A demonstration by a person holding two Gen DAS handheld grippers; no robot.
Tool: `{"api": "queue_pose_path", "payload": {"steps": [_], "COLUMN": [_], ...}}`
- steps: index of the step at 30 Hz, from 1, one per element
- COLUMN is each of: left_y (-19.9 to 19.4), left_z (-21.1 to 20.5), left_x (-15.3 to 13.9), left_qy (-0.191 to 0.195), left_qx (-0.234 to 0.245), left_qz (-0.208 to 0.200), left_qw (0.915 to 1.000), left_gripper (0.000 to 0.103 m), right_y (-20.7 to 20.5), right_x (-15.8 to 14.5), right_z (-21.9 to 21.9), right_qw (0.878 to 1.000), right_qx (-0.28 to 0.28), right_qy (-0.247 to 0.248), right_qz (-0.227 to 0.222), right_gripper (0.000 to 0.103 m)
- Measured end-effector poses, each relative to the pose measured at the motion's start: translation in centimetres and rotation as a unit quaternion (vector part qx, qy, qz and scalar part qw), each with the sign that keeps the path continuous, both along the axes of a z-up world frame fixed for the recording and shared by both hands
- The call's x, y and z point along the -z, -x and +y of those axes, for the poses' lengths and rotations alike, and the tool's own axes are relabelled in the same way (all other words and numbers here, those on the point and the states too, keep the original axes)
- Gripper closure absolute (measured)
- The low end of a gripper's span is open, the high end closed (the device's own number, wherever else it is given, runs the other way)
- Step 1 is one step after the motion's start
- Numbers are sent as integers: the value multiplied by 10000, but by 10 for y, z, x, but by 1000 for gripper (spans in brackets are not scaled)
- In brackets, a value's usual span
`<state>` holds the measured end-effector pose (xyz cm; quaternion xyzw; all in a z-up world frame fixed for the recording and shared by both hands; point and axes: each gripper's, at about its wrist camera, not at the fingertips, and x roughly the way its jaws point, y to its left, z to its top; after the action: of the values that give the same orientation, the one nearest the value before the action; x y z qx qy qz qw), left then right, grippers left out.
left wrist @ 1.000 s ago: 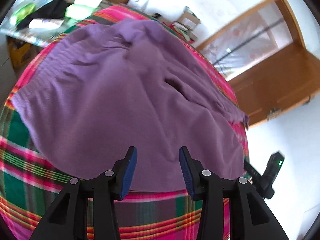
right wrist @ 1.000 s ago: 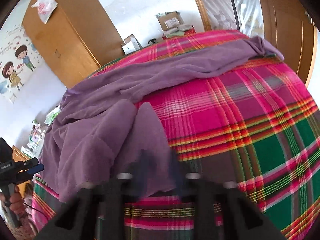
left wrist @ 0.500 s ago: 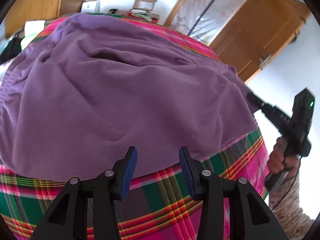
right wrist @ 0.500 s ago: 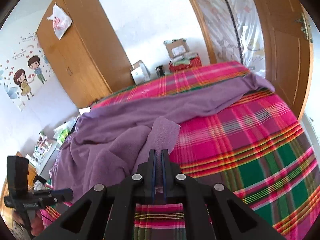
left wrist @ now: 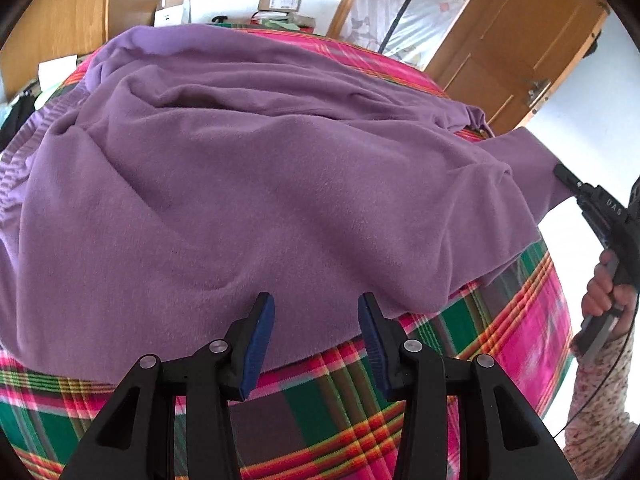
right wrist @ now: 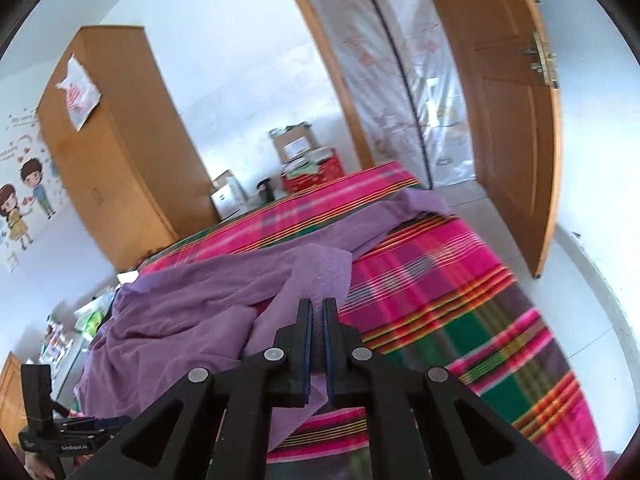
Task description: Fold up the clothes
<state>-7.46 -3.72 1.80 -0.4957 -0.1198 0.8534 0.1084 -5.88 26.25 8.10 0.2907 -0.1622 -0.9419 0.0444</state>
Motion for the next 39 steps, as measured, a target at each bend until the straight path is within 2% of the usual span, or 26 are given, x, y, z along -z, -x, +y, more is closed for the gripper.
{"api": "queue_pose_path", "payload": {"steps": [7, 23, 31, 39], "left_y": [-2, 1, 4, -10], "left_z": [-1, 2, 3, -44], "left_x": [-2, -3, -4, -23], "left_qy": [-34, -212, -256, -490], "left_qx": [-29, -37, -38, -693], "left_qz": [-30, -133, -139, 184], "left_qw": [10000, 9997, 9996, 9962], "left_gripper": [58, 58, 58, 58], "right_y": [-9, 2, 17, 25], "right_x": [-4, 23, 42, 56], "right_z": [40, 115, 140, 142], "right_qw": [9971, 9804, 9720, 9682], "right_qx": [735, 1945, 2245, 2254], "right_qy": [-96, -216, -288, -380], "right_qz": [162, -235, -635, -1012], "right_gripper": [98, 98, 98, 97]}}
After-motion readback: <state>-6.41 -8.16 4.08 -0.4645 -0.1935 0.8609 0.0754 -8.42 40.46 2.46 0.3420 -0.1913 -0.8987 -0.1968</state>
